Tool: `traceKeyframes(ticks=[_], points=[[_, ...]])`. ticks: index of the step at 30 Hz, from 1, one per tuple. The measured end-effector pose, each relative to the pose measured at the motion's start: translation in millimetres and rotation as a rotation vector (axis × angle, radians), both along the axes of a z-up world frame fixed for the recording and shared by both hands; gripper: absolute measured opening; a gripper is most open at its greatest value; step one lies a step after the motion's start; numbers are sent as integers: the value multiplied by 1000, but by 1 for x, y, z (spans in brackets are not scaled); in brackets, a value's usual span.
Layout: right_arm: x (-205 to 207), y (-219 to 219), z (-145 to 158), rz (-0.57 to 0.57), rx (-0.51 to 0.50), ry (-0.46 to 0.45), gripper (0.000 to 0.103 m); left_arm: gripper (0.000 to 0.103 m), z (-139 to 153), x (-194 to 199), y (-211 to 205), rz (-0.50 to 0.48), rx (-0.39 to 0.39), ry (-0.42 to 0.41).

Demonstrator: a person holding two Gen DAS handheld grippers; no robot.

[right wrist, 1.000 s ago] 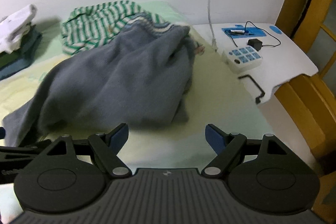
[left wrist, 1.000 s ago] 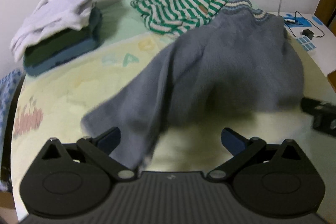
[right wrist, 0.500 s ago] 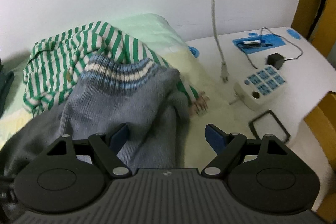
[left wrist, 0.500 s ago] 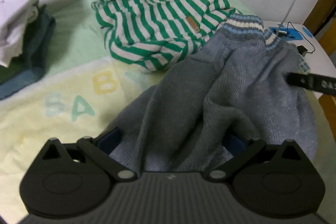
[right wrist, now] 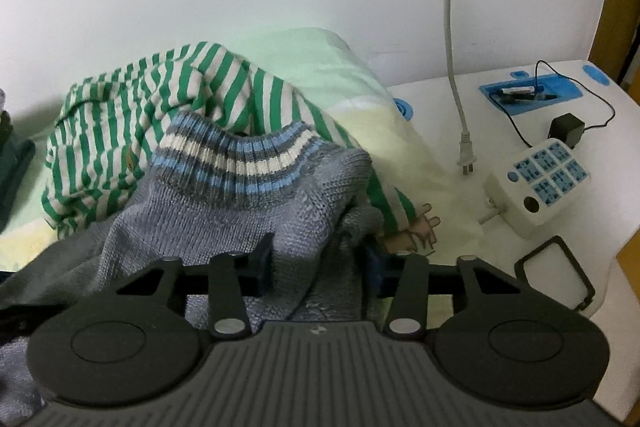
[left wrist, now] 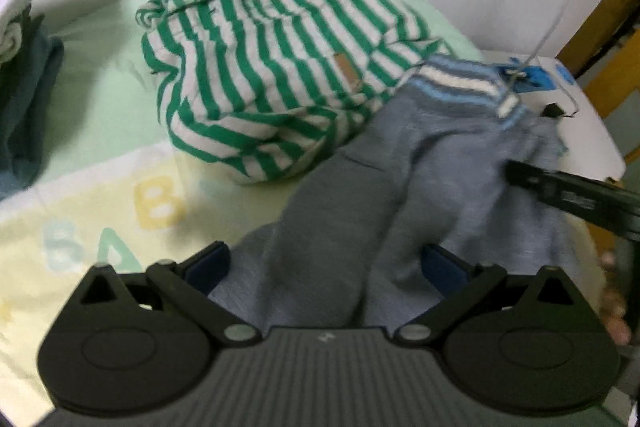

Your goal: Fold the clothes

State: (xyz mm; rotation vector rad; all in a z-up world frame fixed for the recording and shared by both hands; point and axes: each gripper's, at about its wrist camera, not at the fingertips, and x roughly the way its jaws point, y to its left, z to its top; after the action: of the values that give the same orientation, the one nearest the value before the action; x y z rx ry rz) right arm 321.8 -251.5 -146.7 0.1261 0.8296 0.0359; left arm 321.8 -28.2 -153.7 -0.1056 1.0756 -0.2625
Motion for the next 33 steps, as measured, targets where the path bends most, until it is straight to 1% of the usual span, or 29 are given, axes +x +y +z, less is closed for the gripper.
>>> traceKeyframes(ticks=[3,4,7,8,9,11,14,16,18,19,21,22,24,27,30,33], points=[[-3,-1,0,14,-4,-21,37,101,-5,9,-4,14,-6,8],[-4,0,0,17,-8,-28,35,99,-5,10,-7,15,-4,5],[-8,3,3,16,-21,-44,30,73,-1,6,-15,11,28,-24],[-9,2,4,11,-14,-47,30,67,0,4,-17,10,38,-34],[-10,1,5,5,-7,-48,29,64,1,2,-20,9,49,-44],[-13,0,7,-1,-1,-50,28,53,7,-3,-21,25,59,-57],[-18,3,12,13,-11,-61,27,42,22,-16,-19,55,60,-93],[-23,5,17,23,-20,-74,27,41,34,-28,-20,64,74,-130],[-28,7,23,30,-32,-88,27,36,45,-39,-21,68,89,-164],[-30,9,26,31,-38,-92,27,24,52,-46,-19,74,96,-182],[-34,10,33,28,-42,-99,26,10,62,-55,-14,90,102,-210],[-36,9,36,23,-39,-102,26,0,68,-60,-10,100,99,-222],[-40,8,43,14,-34,-109,26,0,76,-66,-1,117,82,-229],[-46,10,50,9,-32,-115,26,0,75,-73,3,127,92,-208],[-52,14,53,8,-55,-109,25,0,70,-81,1,112,94,-187],[-57,17,56,7,-77,-103,17,0,63,-85,-5,100,123,-171]])
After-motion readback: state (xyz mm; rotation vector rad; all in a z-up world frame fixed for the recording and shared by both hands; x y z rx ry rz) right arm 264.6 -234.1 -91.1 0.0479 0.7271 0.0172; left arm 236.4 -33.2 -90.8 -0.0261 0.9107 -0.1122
